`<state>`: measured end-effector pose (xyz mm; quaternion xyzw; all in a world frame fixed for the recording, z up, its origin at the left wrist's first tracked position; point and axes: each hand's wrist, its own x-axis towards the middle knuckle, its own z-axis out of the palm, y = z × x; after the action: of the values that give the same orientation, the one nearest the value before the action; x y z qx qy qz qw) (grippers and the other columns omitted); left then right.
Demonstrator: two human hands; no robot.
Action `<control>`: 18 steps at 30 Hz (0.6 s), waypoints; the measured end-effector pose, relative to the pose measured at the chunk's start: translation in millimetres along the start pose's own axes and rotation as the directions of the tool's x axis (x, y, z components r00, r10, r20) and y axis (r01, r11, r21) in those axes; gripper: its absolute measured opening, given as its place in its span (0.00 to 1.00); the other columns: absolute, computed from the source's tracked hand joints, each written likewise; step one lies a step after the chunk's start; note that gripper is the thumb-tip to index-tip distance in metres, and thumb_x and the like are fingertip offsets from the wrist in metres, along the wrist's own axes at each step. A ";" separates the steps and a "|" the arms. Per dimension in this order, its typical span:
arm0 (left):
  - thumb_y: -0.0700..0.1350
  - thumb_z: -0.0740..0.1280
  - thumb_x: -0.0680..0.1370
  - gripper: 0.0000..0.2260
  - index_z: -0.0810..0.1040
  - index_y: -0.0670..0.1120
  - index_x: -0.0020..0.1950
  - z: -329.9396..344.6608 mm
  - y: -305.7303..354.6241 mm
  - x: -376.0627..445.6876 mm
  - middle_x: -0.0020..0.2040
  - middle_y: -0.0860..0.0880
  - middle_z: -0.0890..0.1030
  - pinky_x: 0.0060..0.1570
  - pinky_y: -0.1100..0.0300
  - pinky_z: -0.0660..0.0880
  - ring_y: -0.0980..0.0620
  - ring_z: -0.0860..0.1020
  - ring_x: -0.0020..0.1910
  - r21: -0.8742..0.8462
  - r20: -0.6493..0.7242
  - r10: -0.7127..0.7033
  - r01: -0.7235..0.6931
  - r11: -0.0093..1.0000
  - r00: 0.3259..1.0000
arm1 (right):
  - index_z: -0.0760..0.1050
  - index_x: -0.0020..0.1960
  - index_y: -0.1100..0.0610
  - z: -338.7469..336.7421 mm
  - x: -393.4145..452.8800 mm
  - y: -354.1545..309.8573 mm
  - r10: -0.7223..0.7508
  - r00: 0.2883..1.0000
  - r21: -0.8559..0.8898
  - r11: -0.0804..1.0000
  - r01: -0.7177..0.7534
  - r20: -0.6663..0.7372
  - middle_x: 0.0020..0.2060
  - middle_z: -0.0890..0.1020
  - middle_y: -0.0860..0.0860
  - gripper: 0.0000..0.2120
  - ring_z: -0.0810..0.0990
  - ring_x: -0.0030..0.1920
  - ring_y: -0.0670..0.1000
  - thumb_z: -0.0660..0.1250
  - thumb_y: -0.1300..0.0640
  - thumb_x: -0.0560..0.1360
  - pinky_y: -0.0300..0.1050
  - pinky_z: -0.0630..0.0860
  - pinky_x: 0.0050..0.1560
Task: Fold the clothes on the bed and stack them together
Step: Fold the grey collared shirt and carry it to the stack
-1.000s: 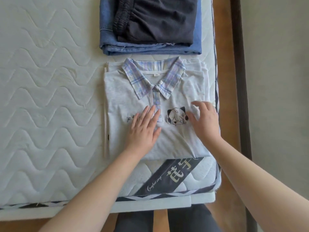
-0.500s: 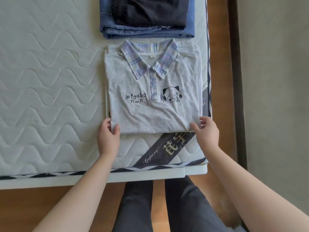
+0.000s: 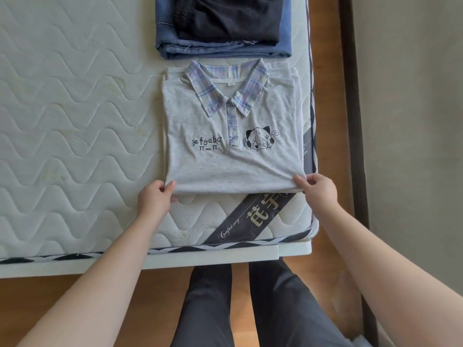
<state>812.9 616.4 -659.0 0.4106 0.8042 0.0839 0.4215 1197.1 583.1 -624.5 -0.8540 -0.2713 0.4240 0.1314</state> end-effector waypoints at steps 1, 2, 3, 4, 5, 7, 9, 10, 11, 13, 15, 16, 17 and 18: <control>0.50 0.67 0.80 0.16 0.74 0.42 0.37 -3.5 -1.5 3.8 0.32 0.48 0.80 0.37 0.54 0.74 0.48 0.84 0.38 0.009 -0.002 0.009 -0.009 1.000 1.000 | 0.78 0.42 0.54 -1.7 1.2 1.9 -0.006 1.000 -0.004 1.000 0.006 -0.010 0.35 0.81 0.48 0.14 0.75 0.34 0.48 0.70 0.43 0.75 0.44 0.69 0.34; 0.49 0.68 0.79 0.15 0.74 0.42 0.37 -5.4 -4.1 6.7 0.32 0.48 0.81 0.42 0.52 0.77 0.48 0.85 0.39 -0.001 -0.009 0.011 -0.011 1.000 1.000 | 0.78 0.41 0.54 -2.2 2.1 4.6 -0.007 1.000 -0.009 1.000 0.007 -0.011 0.35 0.82 0.48 0.13 0.76 0.34 0.48 0.70 0.44 0.75 0.43 0.68 0.34; 0.48 0.69 0.79 0.15 0.74 0.42 0.36 -6.2 -5.8 7.4 0.31 0.48 0.81 0.45 0.50 0.78 0.48 0.85 0.40 -0.020 -0.008 0.009 -0.009 1.000 1.000 | 0.78 0.41 0.54 -1.5 2.4 7.3 -0.004 1.000 -0.017 1.000 0.003 -0.002 0.35 0.83 0.48 0.13 0.76 0.35 0.48 0.70 0.44 0.75 0.43 0.68 0.33; 0.48 0.71 0.78 0.14 0.74 0.42 0.36 -5.9 -8.0 7.3 0.31 0.49 0.80 0.46 0.50 0.79 0.48 0.84 0.39 -0.011 0.002 0.005 -0.005 1.000 1.000 | 0.78 0.42 0.54 -0.1 2.5 9.8 0.002 1.000 -0.029 1.000 -0.002 0.017 0.36 0.83 0.48 0.12 0.77 0.35 0.49 0.70 0.45 0.75 0.43 0.68 0.33; 0.49 0.72 0.77 0.14 0.74 0.43 0.36 -4.9 -8.8 5.9 0.30 0.49 0.80 0.43 0.53 0.79 0.48 0.83 0.37 0.038 0.011 0.015 -0.015 0.999 1.000 | 0.78 0.42 0.54 1.5 2.4 11.6 0.001 0.999 -0.051 0.999 0.001 0.047 0.36 0.82 0.49 0.12 0.76 0.35 0.49 0.70 0.46 0.75 0.43 0.68 0.33; 0.52 0.75 0.73 0.15 0.74 0.46 0.35 -3.2 -8.2 3.5 0.30 0.51 0.77 0.33 0.59 0.71 0.49 0.77 0.32 0.181 0.023 0.043 -0.046 0.982 0.999 | 0.78 0.43 0.55 4.4 2.8 11.8 -0.014 0.995 -0.095 0.995 0.023 0.100 0.36 0.80 0.48 0.11 0.75 0.35 0.50 0.71 0.47 0.75 0.42 0.67 0.33; 0.55 0.75 0.72 0.14 0.75 0.48 0.37 -2.9 -1.0 5.3 0.32 0.53 0.77 0.32 0.60 0.67 0.53 0.74 0.32 0.177 0.002 0.070 -0.069 0.982 0.998 | 0.77 0.45 0.53 4.4 4.5 6.8 -0.022 0.997 -0.080 0.996 0.029 0.079 0.37 0.79 0.46 0.13 0.76 0.36 0.48 0.72 0.43 0.73 0.42 0.68 0.35; 0.57 0.74 0.73 0.14 0.77 0.48 0.41 -3.1 4.8 8.2 0.35 0.54 0.78 0.34 0.59 0.68 0.53 0.76 0.35 0.130 -0.026 0.070 -0.066 0.989 0.997 | 0.77 0.46 0.52 3.9 6.2 2.3 -0.031 0.998 -0.060 0.998 0.033 0.048 0.39 0.80 0.44 0.15 0.77 0.38 0.46 0.71 0.40 0.73 0.42 0.70 0.37; 0.58 0.71 0.75 0.13 0.78 0.48 0.46 -2.7 12.5 13.1 0.39 0.54 0.79 0.39 0.59 0.70 0.53 0.77 0.39 0.078 -0.053 0.064 -0.060 0.995 0.997 | 0.77 0.49 0.51 3.6 9.1 -3.5 -0.038 0.999 -0.031 0.999 0.039 0.017 0.41 0.80 0.43 0.16 0.78 0.41 0.45 0.70 0.38 0.73 0.43 0.72 0.40; 0.57 0.68 0.77 0.15 0.78 0.48 0.56 0.2 29.0 25.9 0.46 0.54 0.79 0.47 0.60 0.70 0.53 0.77 0.46 -0.023 -0.076 0.055 -0.057 0.998 0.996 | 0.78 0.56 0.51 4.6 18.3 -18.1 -0.036 0.999 0.036 0.999 0.036 -0.009 0.47 0.81 0.43 0.20 0.79 0.47 0.46 0.69 0.38 0.73 0.47 0.77 0.49; 0.52 0.70 0.78 0.15 0.78 0.45 0.60 3.4 41.9 40.4 0.49 0.51 0.79 0.49 0.61 0.72 0.53 0.78 0.47 -0.152 -0.066 0.027 -0.037 0.988 0.997 | 0.77 0.60 0.54 6.5 29.6 -31.4 -0.019 1.000 0.076 0.997 0.020 -0.017 0.51 0.81 0.47 0.21 0.79 0.52 0.50 0.69 0.41 0.74 0.51 0.77 0.56; 0.49 0.71 0.77 0.14 0.78 0.43 0.60 4.0 45.1 47.2 0.50 0.49 0.80 0.50 0.59 0.73 0.51 0.79 0.47 -0.202 -0.059 0.005 -0.016 0.979 0.998 | 0.78 0.58 0.55 7.2 34.9 -35.0 -0.008 0.999 0.080 0.997 0.010 -0.031 0.51 0.81 0.48 0.19 0.80 0.51 0.51 0.70 0.43 0.75 0.51 0.77 0.55; 0.46 0.72 0.77 0.12 0.79 0.43 0.58 3.7 46.4 53.0 0.50 0.47 0.81 0.51 0.58 0.74 0.50 0.79 0.46 -0.220 -0.062 -0.014 0.001 0.976 0.998 | 0.79 0.55 0.55 7.6 39.1 -36.6 0.005 0.999 0.079 0.997 -0.001 -0.048 0.49 0.82 0.49 0.16 0.81 0.50 0.53 0.70 0.44 0.75 0.51 0.78 0.53; 0.44 0.73 0.76 0.09 0.79 0.44 0.54 2.4 45.9 57.7 0.49 0.45 0.81 0.51 0.57 0.75 0.49 0.79 0.45 -0.214 -0.073 -0.025 0.009 0.977 0.997 | 0.79 0.52 0.55 7.9 41.9 -36.6 0.015 0.998 0.069 0.998 -0.011 -0.062 0.47 0.82 0.50 0.14 0.81 0.48 0.53 0.71 0.45 0.74 0.49 0.77 0.49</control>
<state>824.1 687.8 -673.6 0.3527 0.8094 0.1816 0.4331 1198.5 637.1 -640.0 -0.8636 -0.2466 0.4069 0.1664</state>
